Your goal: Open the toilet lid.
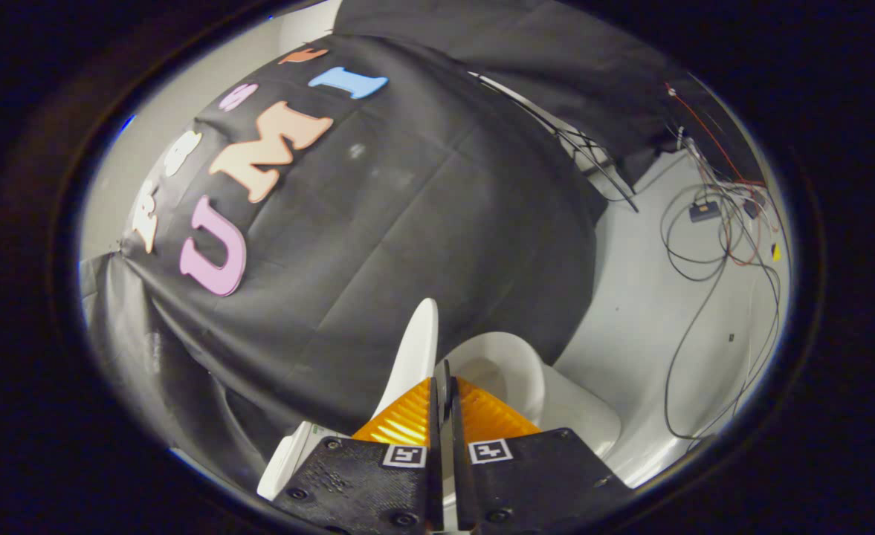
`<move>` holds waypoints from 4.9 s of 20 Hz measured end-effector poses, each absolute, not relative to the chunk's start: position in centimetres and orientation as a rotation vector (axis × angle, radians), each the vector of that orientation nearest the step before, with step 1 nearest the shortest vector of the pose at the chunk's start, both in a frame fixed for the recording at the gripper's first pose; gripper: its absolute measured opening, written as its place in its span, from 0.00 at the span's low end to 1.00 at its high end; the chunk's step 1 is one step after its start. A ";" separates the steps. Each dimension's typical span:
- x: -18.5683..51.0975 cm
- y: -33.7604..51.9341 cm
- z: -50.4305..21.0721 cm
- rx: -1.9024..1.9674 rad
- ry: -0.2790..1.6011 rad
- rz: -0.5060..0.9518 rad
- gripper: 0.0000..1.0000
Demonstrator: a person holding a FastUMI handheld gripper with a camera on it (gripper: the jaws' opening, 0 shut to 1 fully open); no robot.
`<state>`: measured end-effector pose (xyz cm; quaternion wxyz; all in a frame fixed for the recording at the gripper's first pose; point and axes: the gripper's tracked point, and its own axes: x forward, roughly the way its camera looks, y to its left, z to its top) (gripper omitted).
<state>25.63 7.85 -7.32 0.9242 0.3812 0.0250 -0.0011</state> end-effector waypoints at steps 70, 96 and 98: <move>25.8 55.2 8.6 -0.075 0.005 0.653 0.61; 15.5 17.0 25.5 -0.134 -0.401 0.009 0.77; 14.7 13.0 25.1 -0.133 -0.399 -0.037 0.77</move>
